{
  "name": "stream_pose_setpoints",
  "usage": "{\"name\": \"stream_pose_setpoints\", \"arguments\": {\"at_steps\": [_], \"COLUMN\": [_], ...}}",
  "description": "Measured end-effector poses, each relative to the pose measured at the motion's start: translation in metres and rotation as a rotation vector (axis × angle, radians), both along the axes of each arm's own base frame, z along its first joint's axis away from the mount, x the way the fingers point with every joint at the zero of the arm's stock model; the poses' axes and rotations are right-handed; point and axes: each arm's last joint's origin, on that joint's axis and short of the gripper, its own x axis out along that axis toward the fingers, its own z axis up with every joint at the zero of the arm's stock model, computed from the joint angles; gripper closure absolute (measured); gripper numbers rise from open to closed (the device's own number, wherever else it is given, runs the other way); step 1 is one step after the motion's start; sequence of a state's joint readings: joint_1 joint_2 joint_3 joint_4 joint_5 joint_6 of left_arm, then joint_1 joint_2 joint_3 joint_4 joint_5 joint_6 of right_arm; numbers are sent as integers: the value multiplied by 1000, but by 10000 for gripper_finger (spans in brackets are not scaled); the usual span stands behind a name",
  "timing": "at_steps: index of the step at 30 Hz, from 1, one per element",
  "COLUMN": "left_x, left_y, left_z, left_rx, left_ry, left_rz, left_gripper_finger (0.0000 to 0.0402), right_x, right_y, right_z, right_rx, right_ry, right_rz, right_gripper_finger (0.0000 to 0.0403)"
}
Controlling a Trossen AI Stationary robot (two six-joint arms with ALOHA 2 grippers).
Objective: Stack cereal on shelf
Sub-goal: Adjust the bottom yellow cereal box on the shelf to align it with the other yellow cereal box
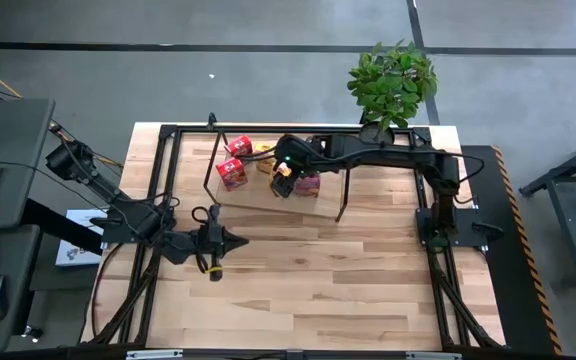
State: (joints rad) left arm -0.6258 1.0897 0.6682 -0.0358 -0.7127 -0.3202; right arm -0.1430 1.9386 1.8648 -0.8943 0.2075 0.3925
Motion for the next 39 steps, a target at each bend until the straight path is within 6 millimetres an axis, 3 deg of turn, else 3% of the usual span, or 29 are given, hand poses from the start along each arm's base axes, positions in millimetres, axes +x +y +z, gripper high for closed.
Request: {"name": "stream_pose_setpoints", "arguments": {"at_steps": [13, 20, 33, 39], "left_x": [0, 0, 0, 0], "left_y": [0, 0, 0, 0], "left_z": [0, 0, 0, 0], "left_rx": [1, 15, 17, 17], "left_ry": [-2, 1, 4, 4], "left_rz": [3, -4, -7, -7], "left_gripper_finger": [401, 401, 401, 401], "right_x": [16, 20, 21, 27], "right_y": [-4, -5, -3, 11], "right_z": [-33, -38, -38, -28], "right_rx": [19, 8, 5, -42], "right_ry": [64, 63, 57, 44], "right_rz": [-41, -48, -41, 145], "right_gripper_finger": [53, 56, 195, 228]}}
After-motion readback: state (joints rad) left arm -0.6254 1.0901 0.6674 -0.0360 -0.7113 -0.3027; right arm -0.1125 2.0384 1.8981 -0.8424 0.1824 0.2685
